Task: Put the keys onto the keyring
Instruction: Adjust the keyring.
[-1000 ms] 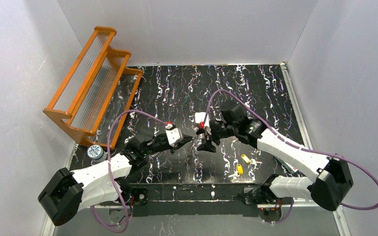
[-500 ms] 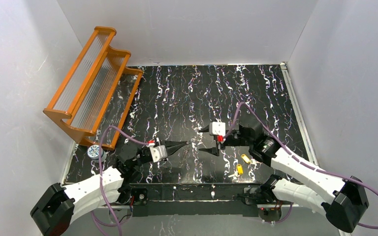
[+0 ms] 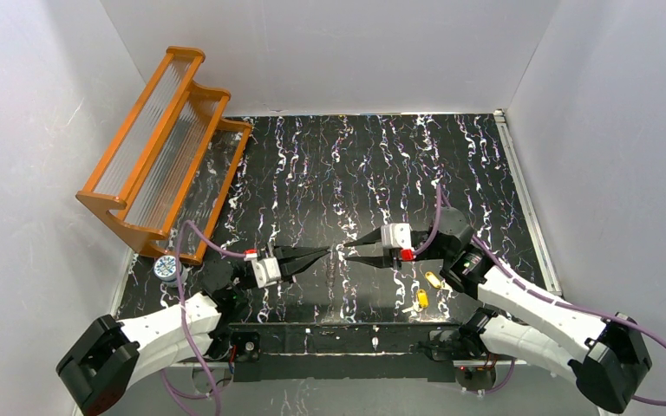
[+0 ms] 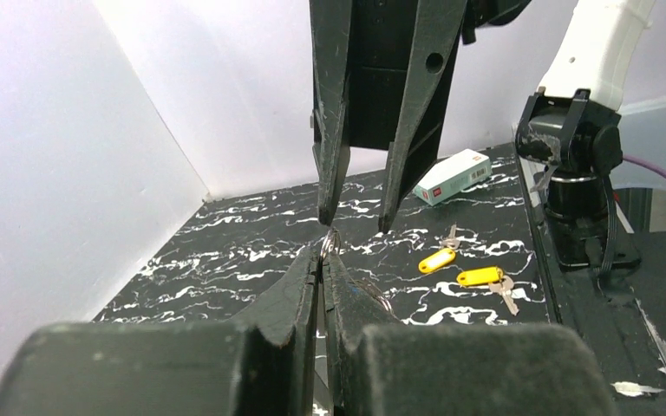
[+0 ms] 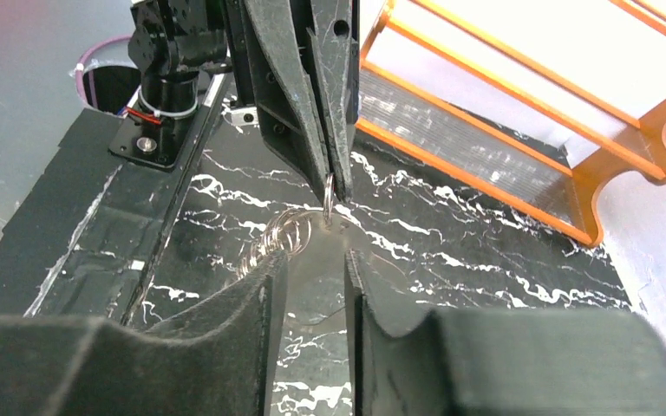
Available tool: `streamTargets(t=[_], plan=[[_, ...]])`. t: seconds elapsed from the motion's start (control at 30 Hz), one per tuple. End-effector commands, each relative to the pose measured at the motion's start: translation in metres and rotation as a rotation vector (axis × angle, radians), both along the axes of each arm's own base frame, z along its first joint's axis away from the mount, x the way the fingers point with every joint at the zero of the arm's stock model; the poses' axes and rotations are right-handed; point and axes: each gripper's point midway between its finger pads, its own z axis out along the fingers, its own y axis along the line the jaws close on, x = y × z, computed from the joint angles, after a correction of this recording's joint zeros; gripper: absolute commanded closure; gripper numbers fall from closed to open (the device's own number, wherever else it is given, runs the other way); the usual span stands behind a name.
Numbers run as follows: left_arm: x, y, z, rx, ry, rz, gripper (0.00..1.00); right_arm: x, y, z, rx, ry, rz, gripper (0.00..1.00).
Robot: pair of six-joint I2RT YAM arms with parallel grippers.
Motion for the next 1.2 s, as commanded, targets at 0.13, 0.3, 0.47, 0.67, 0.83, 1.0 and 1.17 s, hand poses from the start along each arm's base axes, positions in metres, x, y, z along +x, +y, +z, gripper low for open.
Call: streamTargets(t=[0.13, 0.3, 0.47, 0.67, 0.83, 1.0, 1.17], plan=[[-0.004, 0.004, 0.025, -0.101, -0.024, -0.010, 1.00, -0.004, 0.012, 0.022, 0.090, -0.010, 0.068, 0.65], [-0.003, 0.003, 0.024, -0.099, -0.015, -0.011, 1.00, 0.000, 0.018, 0.024, 0.101, 0.004, 0.072, 0.65], [-0.003, 0.001, 0.022, -0.093, -0.006, -0.017, 1.00, 0.000, 0.023, 0.025, 0.103, 0.024, 0.094, 0.72], [-0.002, 0.000, 0.019, -0.085, 0.003, -0.020, 1.00, 0.000, 0.026, 0.029, 0.114, 0.033, 0.103, 0.82], [-0.002, 0.000, 0.017, -0.082, 0.010, -0.020, 1.00, -0.001, 0.028, 0.029, 0.112, 0.043, 0.112, 0.78], [-0.001, -0.001, 0.016, -0.079, 0.018, -0.021, 1.00, -0.002, 0.028, 0.028, 0.109, 0.049, 0.119, 0.78], [-0.001, -0.002, 0.012, -0.072, 0.038, -0.026, 1.00, 0.002, 0.029, 0.028, 0.099, 0.064, 0.093, 0.99]])
